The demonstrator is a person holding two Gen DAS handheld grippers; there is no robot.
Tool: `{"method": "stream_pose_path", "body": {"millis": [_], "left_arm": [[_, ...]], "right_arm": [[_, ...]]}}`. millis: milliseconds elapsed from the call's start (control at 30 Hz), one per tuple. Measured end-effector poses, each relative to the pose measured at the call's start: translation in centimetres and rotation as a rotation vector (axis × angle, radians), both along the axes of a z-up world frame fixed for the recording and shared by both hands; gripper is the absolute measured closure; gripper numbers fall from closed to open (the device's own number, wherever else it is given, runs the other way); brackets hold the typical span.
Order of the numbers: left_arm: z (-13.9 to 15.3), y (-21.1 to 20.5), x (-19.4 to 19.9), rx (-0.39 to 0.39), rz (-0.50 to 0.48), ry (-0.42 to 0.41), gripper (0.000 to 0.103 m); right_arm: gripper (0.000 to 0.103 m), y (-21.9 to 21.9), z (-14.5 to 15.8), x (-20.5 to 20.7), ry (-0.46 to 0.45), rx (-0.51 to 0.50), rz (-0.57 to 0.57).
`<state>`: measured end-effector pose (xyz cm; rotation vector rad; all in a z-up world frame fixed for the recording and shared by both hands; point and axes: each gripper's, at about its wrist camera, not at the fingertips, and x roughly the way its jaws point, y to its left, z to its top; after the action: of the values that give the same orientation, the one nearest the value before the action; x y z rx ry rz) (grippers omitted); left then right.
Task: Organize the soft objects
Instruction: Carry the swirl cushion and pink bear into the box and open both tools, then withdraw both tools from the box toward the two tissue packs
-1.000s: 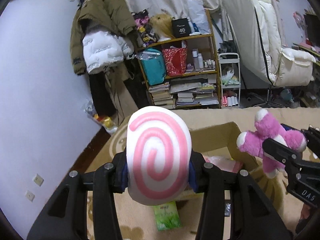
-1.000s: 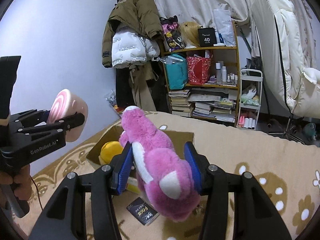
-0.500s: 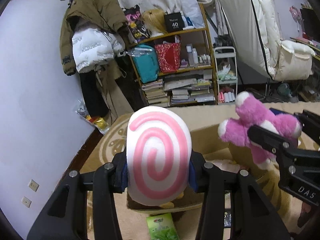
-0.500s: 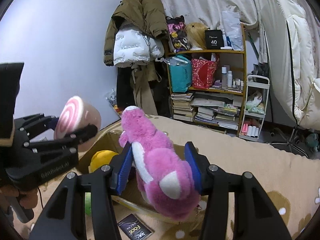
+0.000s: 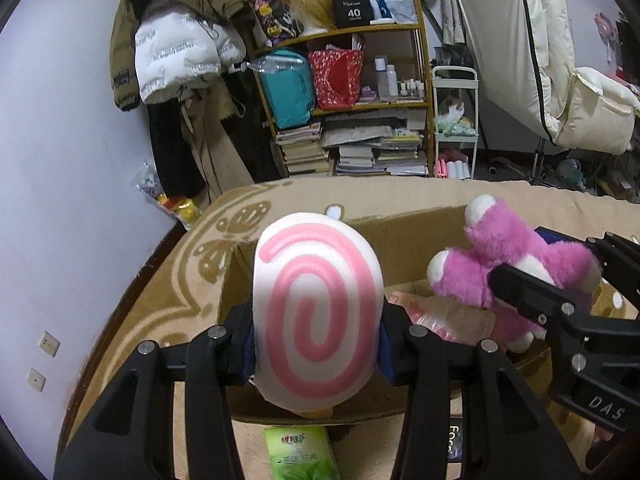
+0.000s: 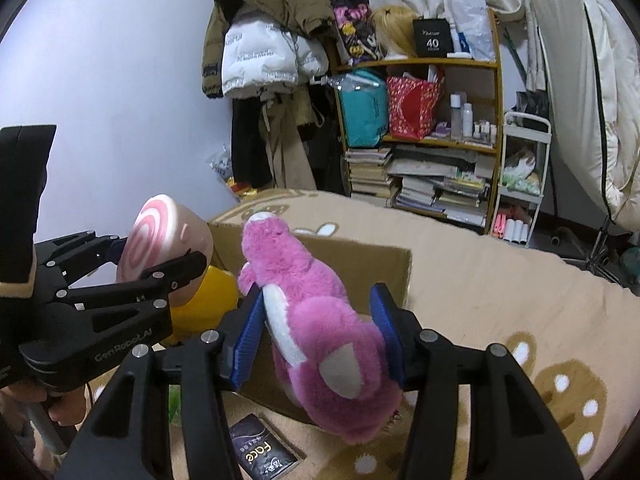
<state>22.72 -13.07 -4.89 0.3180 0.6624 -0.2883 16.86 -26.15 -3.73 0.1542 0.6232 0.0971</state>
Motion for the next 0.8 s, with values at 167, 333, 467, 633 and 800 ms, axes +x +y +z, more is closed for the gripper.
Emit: {"method": "stream_pose_path", "body": {"millis": [167,333,467,633,800], "left_arm": [[-0.6,0.1,0.3,-0.003,0.001,0.018,0.056],[-0.5,0.2,-0.1,-0.017,0.007,0.024,0.050],[-0.3,0.1,-0.6,-0.020,0.012,0.006,0.038],[0.6,0.3,-1.4,-0.004,0.021,-0.034,0.018],[1.8,1.2,-1.6,-0.021,0.038,-0.031,0.011]], "right_arm": [[0.045,0.3,-0.3,0.2,0.015,-0.005,0.017],[0.045,0.3,-0.5,-0.1,0.018,-0.004,0.017],[0.044,0.0,-0.2,-0.6,0.013,-0.005,0.010],[0.018,-0.4,0.5,-0.9,0.015,-0.001,0.005],[0.007,-0.7,1.2,-1.3,0.017,0.005,-0.004]]}}
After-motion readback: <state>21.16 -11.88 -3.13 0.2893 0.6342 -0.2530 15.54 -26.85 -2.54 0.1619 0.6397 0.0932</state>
